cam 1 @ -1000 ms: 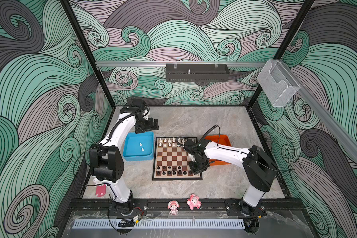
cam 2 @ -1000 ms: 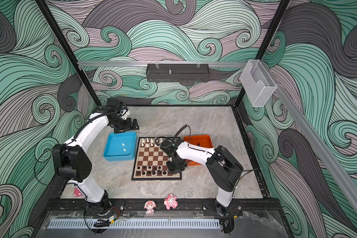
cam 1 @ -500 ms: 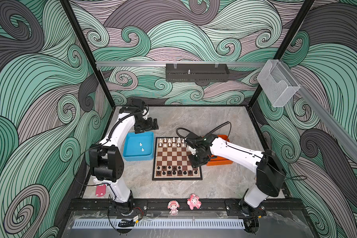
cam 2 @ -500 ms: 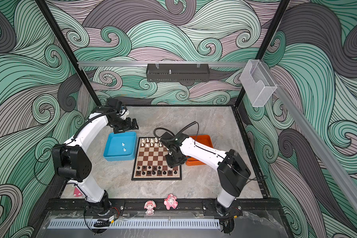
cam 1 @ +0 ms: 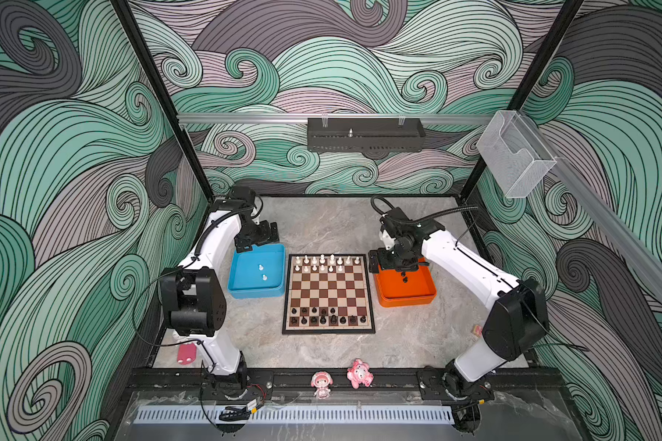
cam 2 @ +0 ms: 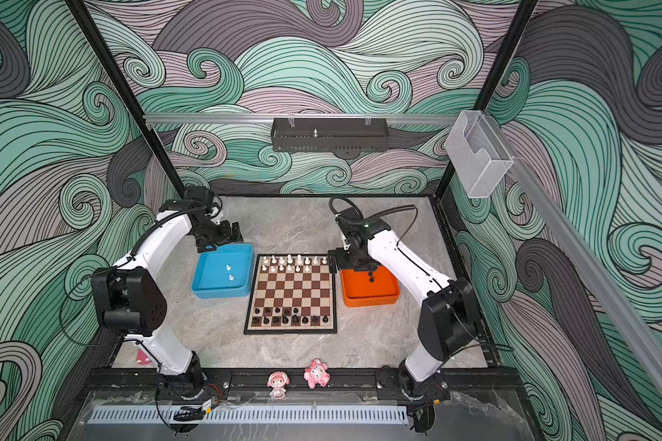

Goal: Set up the chess pieces on the board

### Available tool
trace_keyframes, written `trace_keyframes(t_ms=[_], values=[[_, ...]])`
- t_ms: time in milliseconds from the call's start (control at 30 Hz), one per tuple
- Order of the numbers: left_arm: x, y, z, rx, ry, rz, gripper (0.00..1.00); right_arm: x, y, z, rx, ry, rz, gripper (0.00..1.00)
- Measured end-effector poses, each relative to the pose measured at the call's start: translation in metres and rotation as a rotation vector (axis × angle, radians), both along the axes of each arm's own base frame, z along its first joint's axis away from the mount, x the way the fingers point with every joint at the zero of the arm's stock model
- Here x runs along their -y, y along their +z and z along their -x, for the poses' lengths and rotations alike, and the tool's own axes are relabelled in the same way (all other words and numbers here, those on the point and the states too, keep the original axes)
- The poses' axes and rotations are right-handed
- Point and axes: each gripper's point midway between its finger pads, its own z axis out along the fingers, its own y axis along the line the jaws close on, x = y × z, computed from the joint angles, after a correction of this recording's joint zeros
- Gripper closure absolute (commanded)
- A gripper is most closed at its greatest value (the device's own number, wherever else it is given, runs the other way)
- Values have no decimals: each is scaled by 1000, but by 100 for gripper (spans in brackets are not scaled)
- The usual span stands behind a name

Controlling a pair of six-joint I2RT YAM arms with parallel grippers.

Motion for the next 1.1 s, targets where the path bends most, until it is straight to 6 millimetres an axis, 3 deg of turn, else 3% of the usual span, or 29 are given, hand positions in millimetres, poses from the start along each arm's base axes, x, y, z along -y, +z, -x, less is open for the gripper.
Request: trace_keyframes(t_ms=[233, 533, 1100], values=[[-24, -33, 17, -95, 92, -67, 10, 9, -6, -5, -16, -19, 3, 1], [-29, -72, 9, -158, 141, -89, 27, 18, -11, -6, -33, -36, -4, 1], [-34, -108, 4, -220, 152, -116, 47, 38, -22, -12, -53, -76, 1, 1]])
